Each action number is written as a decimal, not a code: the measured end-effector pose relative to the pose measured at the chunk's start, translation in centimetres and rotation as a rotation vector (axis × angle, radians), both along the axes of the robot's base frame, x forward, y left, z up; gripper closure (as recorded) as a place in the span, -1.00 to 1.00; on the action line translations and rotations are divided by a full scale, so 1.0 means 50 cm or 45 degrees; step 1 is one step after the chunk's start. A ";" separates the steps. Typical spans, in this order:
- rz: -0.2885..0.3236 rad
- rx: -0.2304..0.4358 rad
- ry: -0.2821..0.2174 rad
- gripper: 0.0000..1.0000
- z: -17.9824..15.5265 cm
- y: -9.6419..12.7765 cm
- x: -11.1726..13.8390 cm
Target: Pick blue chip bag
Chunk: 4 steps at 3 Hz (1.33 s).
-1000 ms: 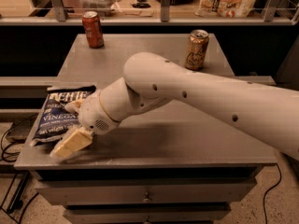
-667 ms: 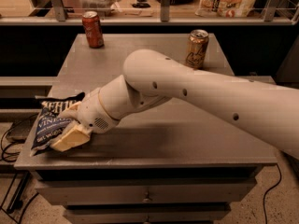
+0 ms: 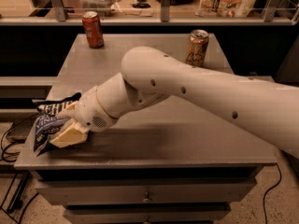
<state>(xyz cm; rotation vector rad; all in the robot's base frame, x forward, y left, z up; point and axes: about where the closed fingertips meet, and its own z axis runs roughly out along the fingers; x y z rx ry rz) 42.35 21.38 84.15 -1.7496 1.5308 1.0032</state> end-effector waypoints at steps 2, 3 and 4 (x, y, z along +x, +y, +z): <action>-0.060 0.074 -0.089 1.00 0.106 -0.039 0.084; -0.059 0.074 -0.089 1.00 0.106 -0.039 0.084; -0.078 0.099 -0.074 1.00 0.107 -0.048 0.098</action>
Offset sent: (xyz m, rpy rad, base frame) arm 0.1897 -0.1385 0.1639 0.1532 -0.2123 -0.2201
